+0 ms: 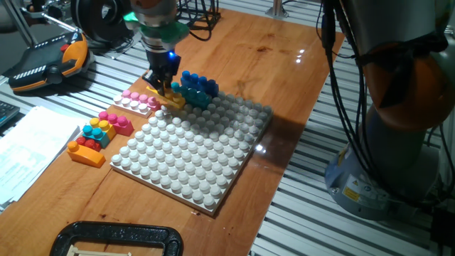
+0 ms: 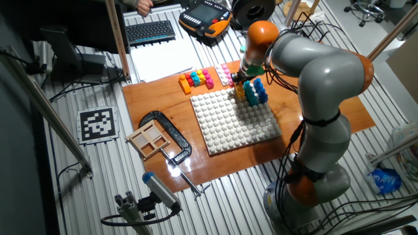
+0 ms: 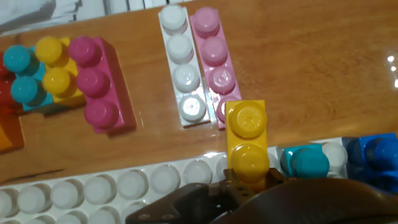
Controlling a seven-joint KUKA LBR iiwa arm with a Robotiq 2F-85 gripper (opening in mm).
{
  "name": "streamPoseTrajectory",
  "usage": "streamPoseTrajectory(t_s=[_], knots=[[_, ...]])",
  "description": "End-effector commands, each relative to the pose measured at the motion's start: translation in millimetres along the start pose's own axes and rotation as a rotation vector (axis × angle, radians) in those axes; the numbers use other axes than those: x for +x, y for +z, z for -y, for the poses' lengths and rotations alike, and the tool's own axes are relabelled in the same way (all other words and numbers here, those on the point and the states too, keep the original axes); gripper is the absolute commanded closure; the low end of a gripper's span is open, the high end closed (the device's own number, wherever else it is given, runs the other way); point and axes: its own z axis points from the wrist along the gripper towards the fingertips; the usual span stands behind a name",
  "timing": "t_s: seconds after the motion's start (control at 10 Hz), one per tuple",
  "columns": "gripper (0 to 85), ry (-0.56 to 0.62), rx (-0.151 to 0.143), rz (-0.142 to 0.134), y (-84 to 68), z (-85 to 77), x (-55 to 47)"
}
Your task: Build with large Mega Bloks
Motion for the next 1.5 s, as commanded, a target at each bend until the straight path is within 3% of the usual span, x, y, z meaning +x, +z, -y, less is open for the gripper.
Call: streamPoseTrajectory(t_s=[0.0,0.7,0.8,1.0,1.2,1.4], knots=[[85.0,0.0,-0.001,0.001,0.3,0.0,1.4],[85.0,-0.057,0.007,-0.025,0.0,-0.6,3.6],[85.0,-0.045,0.008,-0.019,0.3,-4.4,16.9],[85.0,-0.038,0.011,-0.007,2.9,-7.7,33.0],[85.0,-0.05,0.03,0.004,5.9,-7.6,37.5],[85.0,-0.058,0.024,0.005,8.5,-7.6,37.9]])
